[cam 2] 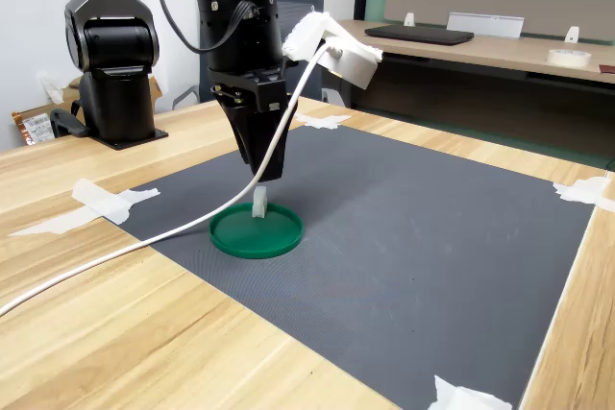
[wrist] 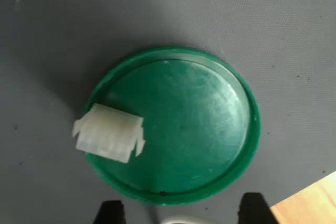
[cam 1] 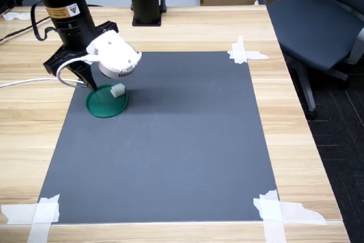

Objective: Grasp a white terminal and put it in the green lid.

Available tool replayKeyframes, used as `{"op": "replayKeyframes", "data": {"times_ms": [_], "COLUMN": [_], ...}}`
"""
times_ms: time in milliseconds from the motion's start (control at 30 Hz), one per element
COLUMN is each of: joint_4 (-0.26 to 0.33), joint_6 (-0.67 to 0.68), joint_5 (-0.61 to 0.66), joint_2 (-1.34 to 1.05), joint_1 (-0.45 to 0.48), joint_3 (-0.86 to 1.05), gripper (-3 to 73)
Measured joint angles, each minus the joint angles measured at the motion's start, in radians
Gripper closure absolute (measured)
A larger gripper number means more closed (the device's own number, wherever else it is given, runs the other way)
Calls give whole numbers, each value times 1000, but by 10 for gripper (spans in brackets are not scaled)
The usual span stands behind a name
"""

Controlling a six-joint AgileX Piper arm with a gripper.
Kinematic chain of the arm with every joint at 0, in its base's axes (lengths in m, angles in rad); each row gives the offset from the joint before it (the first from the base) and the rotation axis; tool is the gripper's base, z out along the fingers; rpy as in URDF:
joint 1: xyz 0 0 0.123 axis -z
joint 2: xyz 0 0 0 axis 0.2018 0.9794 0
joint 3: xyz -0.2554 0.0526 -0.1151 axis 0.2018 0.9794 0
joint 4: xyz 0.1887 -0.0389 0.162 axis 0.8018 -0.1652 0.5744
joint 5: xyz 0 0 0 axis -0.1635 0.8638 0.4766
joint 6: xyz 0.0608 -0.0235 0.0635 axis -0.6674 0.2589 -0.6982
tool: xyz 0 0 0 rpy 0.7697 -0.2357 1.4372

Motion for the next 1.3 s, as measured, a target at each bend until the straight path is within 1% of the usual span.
{"op": "replayKeyframes", "data": {"times_ms": [133,267,367,533,600,700,767,800,867,933,1000,1100,1233,1300], "joint_4": [33,72,86,83,73,63,70,82,126,190,258,382,520,599], "joint_6": [2,50,80,97,99,100,102,102,99,85,75,63,49,33], "joint_5": [26,82,126,129,121,101,68,48,1,-52,-100,-184,-301,-370], "joint_2": [-44,-109,-161,-229,-254,-302,-342,-366,-419,-479,-537,-633,-753,-825], "joint_1": [0,0,0,0,0,0,0,0,0,0,0,0,0,0], "joint_3": [0,0,1,41,73,122,158,175,206,240,280,364,499,568], "gripper": [262,263,263,268,292,357,427,469,561,651,693,715,721,722]}}
